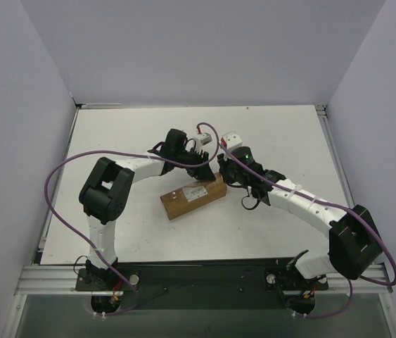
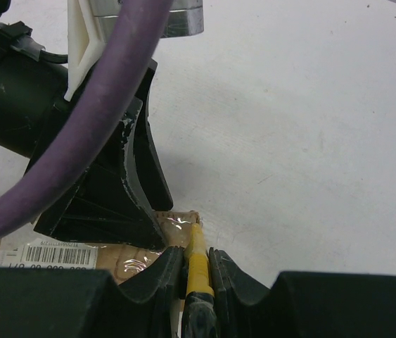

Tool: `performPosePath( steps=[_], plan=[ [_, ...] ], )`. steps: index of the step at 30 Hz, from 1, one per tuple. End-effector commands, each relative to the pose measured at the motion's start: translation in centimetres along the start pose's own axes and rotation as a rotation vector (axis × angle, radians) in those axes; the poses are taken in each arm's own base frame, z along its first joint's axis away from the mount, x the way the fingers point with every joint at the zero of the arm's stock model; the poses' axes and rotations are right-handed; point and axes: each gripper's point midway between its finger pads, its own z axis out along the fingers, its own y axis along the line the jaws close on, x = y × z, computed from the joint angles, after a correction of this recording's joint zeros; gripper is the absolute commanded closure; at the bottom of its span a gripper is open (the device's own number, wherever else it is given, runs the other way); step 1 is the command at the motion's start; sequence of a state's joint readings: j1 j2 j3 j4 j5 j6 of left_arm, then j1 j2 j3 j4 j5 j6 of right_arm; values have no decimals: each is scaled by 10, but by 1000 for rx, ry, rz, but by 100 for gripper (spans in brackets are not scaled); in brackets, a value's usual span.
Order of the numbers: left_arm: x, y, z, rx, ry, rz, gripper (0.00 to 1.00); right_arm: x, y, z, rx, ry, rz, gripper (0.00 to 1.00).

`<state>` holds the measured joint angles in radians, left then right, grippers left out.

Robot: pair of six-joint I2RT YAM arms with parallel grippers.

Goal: Unpack the express box

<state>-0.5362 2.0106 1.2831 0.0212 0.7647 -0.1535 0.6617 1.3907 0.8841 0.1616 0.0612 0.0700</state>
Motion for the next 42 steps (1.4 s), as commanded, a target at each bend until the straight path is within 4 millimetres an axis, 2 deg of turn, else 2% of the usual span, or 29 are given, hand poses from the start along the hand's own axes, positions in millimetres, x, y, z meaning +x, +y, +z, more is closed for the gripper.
performPosePath(
  steps=[1,17,42],
  plan=[
    [43,12,2,-52,111,-75,51,-17,5,2,-26,-38,-5,100],
    [46,23,6,-86,107,-123,55,-6,3,-11,-32,30,-15,100],
    [50,28,8,-109,114,-133,59,1,3,-22,-42,59,-30,100]
  ],
)
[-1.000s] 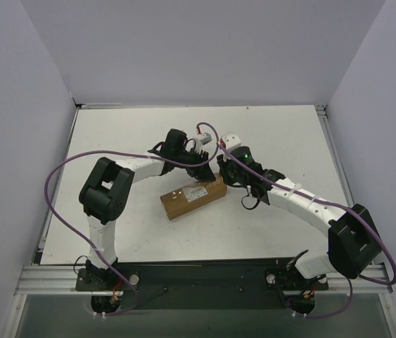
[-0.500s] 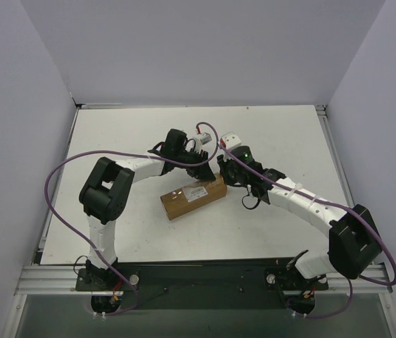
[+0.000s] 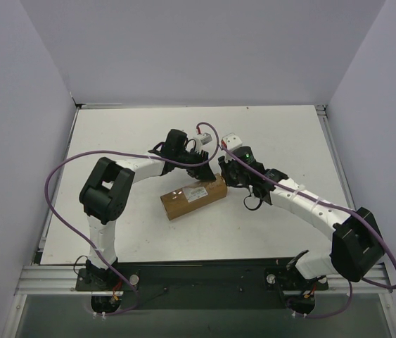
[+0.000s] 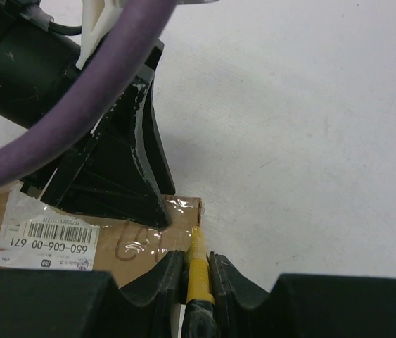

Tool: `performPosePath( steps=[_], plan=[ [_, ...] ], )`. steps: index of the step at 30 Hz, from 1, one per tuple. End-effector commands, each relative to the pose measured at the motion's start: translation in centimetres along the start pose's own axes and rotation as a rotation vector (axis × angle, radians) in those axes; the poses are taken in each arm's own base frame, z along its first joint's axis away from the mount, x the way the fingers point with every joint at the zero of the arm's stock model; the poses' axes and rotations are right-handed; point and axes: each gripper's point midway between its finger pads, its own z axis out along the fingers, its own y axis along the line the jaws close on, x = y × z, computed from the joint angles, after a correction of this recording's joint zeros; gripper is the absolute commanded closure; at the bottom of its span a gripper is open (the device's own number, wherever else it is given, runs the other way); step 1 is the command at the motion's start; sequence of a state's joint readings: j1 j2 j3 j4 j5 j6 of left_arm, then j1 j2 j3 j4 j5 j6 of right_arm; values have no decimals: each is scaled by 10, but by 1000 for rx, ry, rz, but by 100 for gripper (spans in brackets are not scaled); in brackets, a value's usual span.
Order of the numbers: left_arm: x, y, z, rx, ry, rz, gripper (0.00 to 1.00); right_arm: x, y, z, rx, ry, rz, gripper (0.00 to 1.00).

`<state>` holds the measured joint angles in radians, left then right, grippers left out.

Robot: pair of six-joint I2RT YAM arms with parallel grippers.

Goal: Unpack the express box

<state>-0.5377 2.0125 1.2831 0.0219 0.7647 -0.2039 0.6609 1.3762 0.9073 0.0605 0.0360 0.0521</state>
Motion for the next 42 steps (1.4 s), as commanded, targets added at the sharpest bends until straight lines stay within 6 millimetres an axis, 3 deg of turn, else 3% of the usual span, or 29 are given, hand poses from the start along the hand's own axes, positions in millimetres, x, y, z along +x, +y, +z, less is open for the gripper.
performPosePath(
  steps=[1,30,37,42],
  plan=[
    [48,33,7,-116,109,-83,60,-8,2,-14,-23,-7,-2,100],
    [46,41,17,-124,103,-123,63,18,7,-31,-68,86,-42,100],
    [45,37,19,-113,98,-142,65,23,9,-27,-51,98,-24,100],
    [39,34,7,-119,79,-164,66,15,10,-18,-24,79,-5,100]
  ],
)
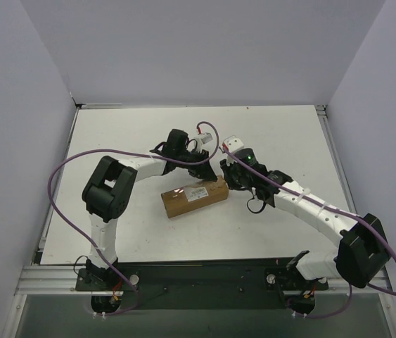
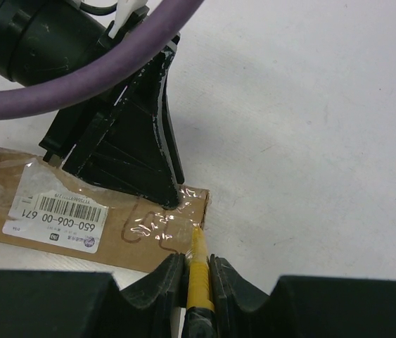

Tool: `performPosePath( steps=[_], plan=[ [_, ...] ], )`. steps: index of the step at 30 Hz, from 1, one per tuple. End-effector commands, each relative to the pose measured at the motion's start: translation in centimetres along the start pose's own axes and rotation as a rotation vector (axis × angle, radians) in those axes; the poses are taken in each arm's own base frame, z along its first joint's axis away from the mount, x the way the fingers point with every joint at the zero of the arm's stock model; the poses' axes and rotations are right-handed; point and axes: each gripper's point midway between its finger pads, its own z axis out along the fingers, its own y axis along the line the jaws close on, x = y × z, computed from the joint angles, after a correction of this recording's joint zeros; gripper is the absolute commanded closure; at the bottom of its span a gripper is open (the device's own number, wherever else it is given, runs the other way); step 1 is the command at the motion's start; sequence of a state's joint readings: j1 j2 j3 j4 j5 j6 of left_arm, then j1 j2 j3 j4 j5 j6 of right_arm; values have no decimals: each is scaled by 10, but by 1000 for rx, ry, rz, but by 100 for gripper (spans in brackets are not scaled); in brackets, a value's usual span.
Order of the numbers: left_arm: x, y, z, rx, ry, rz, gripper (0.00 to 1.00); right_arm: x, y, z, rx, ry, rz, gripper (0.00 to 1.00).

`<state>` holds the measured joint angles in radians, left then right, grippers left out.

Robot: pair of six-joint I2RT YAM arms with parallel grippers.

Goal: Unpack the express box

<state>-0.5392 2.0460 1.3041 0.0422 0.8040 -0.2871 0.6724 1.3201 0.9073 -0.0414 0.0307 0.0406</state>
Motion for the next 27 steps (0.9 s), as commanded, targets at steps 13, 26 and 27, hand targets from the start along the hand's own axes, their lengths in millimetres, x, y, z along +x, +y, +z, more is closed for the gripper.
performPosePath(
  steps=[13,26,27],
  plan=[
    [22,31,-38,-164,2,-119,67,-7,16,21,-37,45,-7,100],
    [-47,-16,-86,-1,-242,-77,93,-14,30,30,-94,38,-47,100],
    [-46,-22,-85,41,-247,-76,100,-14,30,30,-95,38,-48,100]
  ],
)
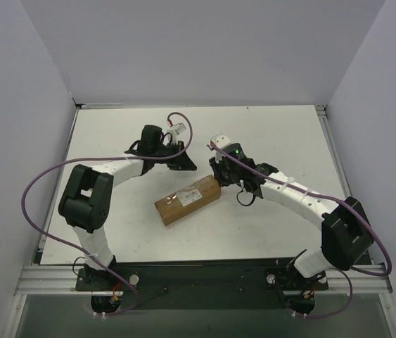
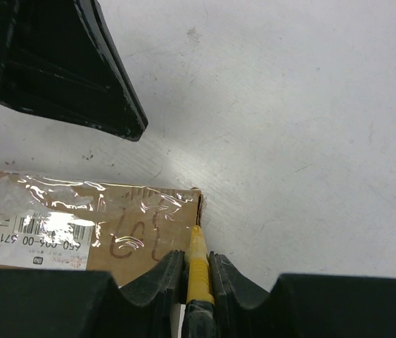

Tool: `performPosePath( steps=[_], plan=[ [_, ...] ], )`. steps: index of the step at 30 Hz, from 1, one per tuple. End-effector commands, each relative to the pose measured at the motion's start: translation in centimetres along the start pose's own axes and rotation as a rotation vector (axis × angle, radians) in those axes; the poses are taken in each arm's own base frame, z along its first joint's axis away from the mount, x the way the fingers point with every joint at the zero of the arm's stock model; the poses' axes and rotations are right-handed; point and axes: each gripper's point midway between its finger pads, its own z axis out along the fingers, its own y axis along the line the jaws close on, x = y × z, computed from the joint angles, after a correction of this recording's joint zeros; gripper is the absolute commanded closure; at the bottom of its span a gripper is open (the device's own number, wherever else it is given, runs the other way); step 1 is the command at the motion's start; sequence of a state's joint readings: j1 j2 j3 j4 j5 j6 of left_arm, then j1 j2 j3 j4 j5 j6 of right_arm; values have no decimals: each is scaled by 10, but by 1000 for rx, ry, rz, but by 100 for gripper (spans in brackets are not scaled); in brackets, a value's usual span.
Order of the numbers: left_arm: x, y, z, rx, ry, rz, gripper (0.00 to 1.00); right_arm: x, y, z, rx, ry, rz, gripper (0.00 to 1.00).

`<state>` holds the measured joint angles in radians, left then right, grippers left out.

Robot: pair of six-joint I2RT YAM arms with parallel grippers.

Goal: Unpack the express box

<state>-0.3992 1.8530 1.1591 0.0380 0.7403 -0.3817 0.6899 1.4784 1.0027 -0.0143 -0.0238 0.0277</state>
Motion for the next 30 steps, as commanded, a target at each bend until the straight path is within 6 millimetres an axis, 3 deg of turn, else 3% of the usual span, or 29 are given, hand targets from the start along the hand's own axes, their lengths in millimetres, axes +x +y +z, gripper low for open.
performPosePath(
  steps=[1,5,8,17,26,30],
  plan=[
    [-14,-56,-17,265,-66,33,100,-7,8,-1,-22,2,-20,100],
    [0,-69,-12,375,-43,14,100,-11,9,-2,-9,-7,-23,100],
    [10,-67,-2,393,1,-4,100,-13,11,-2,-6,0,-24,100],
    [45,-20,29,227,73,-99,100,-18,4,-3,48,21,4,100],
    [48,9,39,77,35,-106,100,-14,5,-15,91,45,-2,100],
    [48,11,40,48,25,-99,100,6,9,-26,85,145,-1,100]
  ],
)
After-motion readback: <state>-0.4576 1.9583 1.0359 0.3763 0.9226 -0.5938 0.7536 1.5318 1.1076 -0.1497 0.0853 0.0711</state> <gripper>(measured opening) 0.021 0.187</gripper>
